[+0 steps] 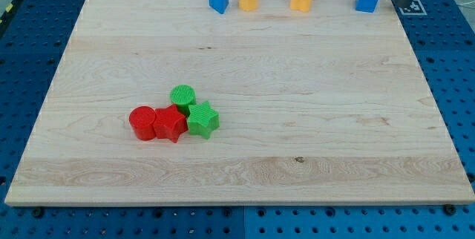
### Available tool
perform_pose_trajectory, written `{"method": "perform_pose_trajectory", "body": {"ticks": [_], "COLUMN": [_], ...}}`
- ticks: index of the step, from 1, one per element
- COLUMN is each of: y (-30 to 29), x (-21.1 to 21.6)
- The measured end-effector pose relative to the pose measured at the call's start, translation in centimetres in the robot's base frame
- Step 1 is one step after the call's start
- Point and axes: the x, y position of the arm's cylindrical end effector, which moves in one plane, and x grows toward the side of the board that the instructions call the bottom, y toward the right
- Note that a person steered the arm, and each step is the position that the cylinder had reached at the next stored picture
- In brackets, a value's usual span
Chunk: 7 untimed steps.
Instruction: Move your arm to the bottom center
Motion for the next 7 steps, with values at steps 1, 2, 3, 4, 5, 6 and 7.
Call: {"method": "perform_pose_trajectory", "body": {"ticks": [1,2,3,4,5,6,7], "y": [-0.1,-1.7,-3.9,-5.9,-6.4,-6.4,-6.4], "x": [4.3,8.8,12.9,16.5,18.6,19.3,19.4]}}
